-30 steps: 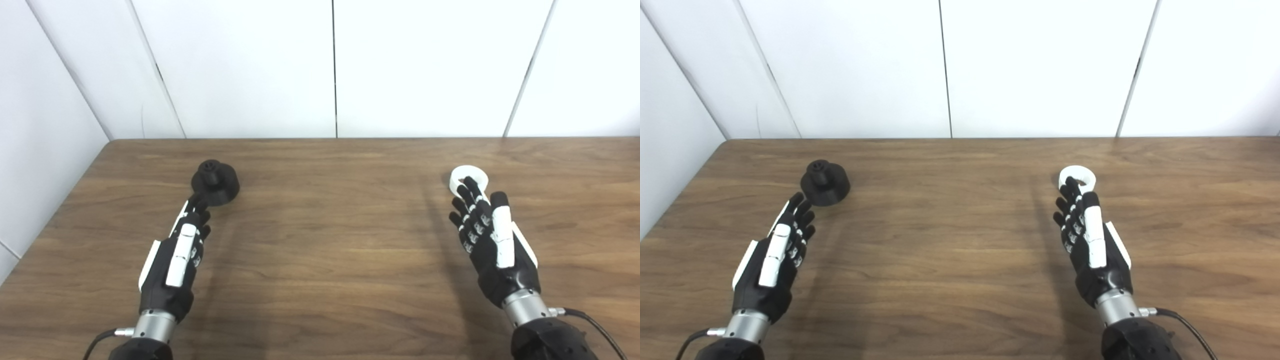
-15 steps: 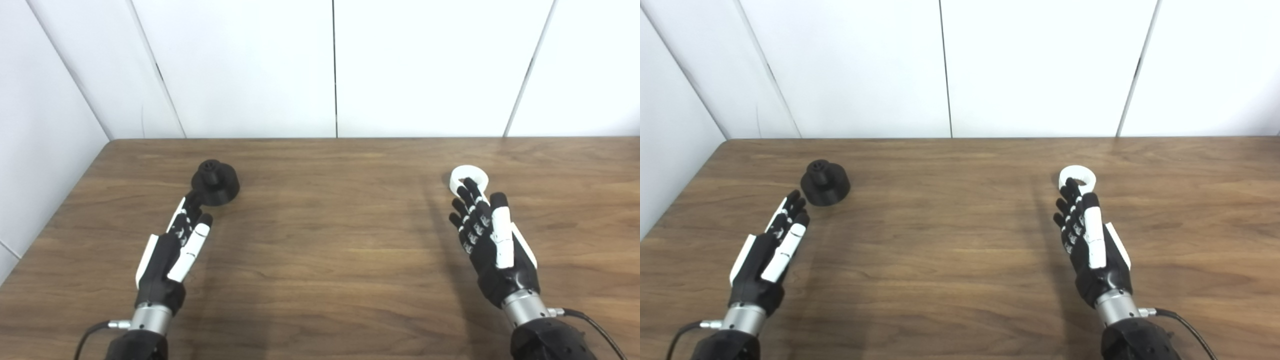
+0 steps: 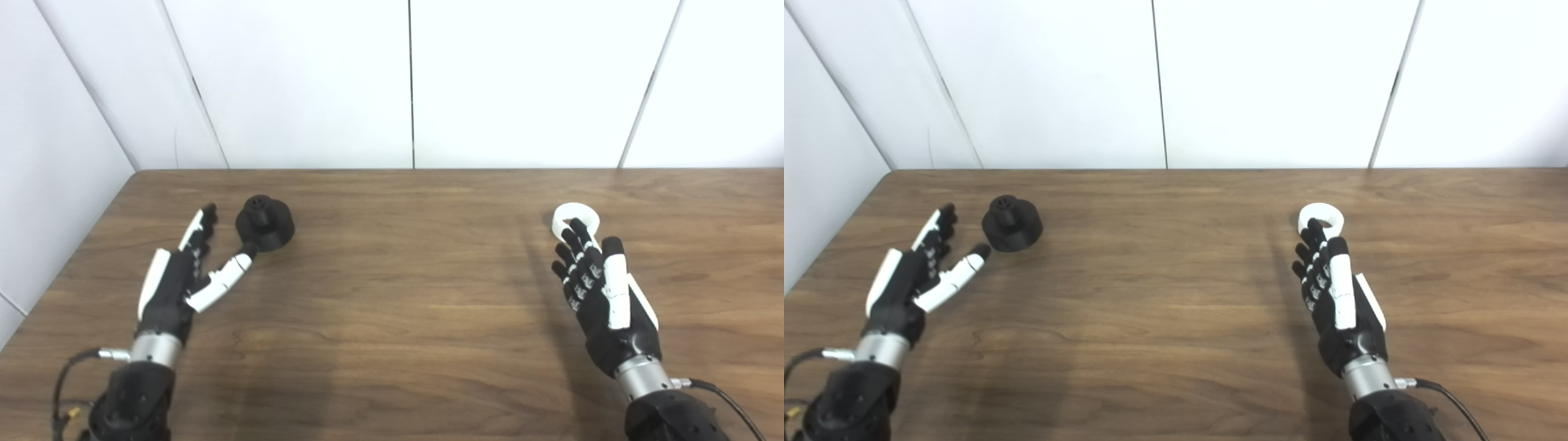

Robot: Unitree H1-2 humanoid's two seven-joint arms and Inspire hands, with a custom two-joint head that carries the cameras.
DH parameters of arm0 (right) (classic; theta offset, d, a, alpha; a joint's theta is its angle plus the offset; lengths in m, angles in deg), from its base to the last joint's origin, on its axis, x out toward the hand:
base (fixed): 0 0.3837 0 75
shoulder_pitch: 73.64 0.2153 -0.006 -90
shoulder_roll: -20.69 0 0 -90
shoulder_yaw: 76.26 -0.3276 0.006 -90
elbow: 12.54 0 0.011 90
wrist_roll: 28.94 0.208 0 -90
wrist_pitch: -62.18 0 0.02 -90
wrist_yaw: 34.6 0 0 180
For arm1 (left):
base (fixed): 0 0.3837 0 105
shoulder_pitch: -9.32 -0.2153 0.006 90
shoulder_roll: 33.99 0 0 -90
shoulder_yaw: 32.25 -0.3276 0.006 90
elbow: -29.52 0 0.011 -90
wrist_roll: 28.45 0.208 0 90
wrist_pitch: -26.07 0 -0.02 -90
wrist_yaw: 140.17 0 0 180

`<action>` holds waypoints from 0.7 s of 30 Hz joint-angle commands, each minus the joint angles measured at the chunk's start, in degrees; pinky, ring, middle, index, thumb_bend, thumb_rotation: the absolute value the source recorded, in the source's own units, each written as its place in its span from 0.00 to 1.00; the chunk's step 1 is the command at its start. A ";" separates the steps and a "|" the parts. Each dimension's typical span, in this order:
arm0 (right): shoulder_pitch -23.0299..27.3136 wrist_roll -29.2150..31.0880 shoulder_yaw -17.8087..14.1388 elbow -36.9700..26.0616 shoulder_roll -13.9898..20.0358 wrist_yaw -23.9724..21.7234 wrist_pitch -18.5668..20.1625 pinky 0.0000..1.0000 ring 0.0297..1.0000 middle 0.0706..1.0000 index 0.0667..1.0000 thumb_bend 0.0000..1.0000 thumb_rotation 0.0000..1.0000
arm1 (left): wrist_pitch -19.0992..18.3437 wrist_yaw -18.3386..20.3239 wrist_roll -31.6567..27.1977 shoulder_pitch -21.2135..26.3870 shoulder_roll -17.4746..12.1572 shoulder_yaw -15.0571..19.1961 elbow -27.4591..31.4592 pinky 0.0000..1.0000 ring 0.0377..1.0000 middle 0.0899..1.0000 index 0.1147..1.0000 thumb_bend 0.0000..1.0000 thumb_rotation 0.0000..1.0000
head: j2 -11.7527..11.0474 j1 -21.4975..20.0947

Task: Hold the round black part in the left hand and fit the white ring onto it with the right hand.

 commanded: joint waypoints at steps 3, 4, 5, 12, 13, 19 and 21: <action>1.09 0.43 -0.07 -0.56 -0.60 -0.56 -3.26 1.00 1.00 1.00 1.00 0.66 1.00 | 1.17 0.51 2.90 4.10 -5.14 0.12 -2.81 0.97 0.99 1.00 1.00 0.88 0.39 | -0.09 0.02; 1.05 0.52 -0.08 -0.45 -0.50 -0.73 -3.36 1.00 1.00 1.00 1.00 0.67 1.00 | 1.40 0.78 2.92 4.64 -5.92 0.16 -3.75 0.96 0.99 1.00 1.00 0.91 0.39 | -0.12 -0.01; 1.04 0.55 -0.07 -0.40 -0.45 -0.83 -3.42 1.00 1.00 1.00 1.00 0.67 1.00 | 1.51 0.95 2.87 4.96 -6.37 0.19 -4.30 0.93 0.98 1.00 1.00 0.93 0.37 | -0.14 -0.01; 0.72 0.08 -0.05 -0.73 -0.66 -0.44 -3.13 1.00 1.00 1.00 1.00 0.67 1.00 | 3.16 2.99 3.36 7.49 -10.83 -0.45 -9.53 0.91 0.98 1.00 1.00 1.00 0.35 | -0.45 -0.04; 0.68 -0.02 -0.04 -0.74 -0.69 -0.36 -3.08 1.00 1.00 1.00 1.00 0.67 1.00 | 3.34 3.63 3.42 8.05 -11.65 -0.66 -10.50 0.93 0.99 1.00 1.00 1.00 0.33 | -0.49 -0.04; 0.52 0.04 -0.02 -0.49 -0.80 -0.39 -3.27 1.00 1.00 1.00 1.00 0.67 1.00 | 1.17 6.71 4.76 11.24 -15.37 -2.90 -13.82 1.00 1.00 1.00 1.00 1.00 0.27 | -0.89 0.01; 0.44 -0.10 0.09 -0.50 -0.75 -0.45 -3.35 1.00 1.00 1.00 1.00 0.67 1.00 | 0.06 7.79 5.66 12.02 -16.50 -3.88 -14.19 1.00 1.00 1.00 1.00 1.00 0.29 | -0.98 0.01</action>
